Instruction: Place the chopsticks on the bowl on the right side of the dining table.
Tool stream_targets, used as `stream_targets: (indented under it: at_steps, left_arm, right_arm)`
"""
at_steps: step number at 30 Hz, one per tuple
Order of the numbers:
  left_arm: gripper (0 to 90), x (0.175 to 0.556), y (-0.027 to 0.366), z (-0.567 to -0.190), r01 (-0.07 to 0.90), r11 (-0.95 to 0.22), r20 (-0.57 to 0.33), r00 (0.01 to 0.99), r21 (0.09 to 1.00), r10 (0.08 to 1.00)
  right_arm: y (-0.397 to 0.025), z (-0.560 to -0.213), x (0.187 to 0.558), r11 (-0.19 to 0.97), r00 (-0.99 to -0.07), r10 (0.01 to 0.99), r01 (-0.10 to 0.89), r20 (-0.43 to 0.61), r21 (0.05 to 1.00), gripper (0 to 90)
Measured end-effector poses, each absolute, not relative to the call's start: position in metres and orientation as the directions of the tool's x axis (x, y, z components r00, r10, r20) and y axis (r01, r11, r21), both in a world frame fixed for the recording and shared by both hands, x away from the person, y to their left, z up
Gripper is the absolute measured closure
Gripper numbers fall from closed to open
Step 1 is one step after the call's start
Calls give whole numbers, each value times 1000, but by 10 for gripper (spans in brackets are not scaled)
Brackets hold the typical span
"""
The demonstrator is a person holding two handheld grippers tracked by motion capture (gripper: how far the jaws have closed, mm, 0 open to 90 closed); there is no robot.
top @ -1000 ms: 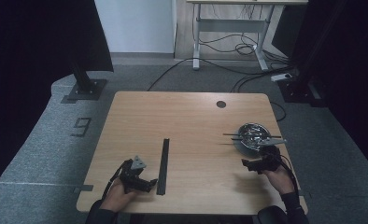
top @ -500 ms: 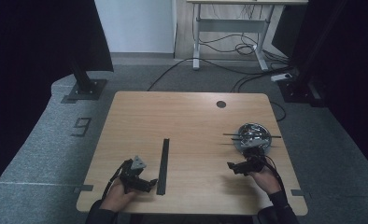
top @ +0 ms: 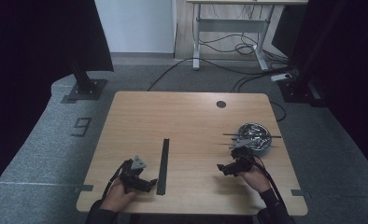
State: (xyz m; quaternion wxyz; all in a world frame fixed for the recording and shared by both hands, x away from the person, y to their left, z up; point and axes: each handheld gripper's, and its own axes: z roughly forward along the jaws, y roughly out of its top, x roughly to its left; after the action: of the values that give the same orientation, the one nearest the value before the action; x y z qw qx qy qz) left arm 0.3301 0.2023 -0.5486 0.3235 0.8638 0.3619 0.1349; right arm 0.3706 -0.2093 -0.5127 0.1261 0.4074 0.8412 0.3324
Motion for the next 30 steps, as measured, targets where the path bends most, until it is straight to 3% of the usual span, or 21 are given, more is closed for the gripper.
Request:
stream_targets:
  at_steps: [30]
  left_arm:
    - [0,330,202,-549,538,-529,-1,702,656,713]
  right_arm:
    - [-134,-513,397,527,-721,692,543,40,654,0]
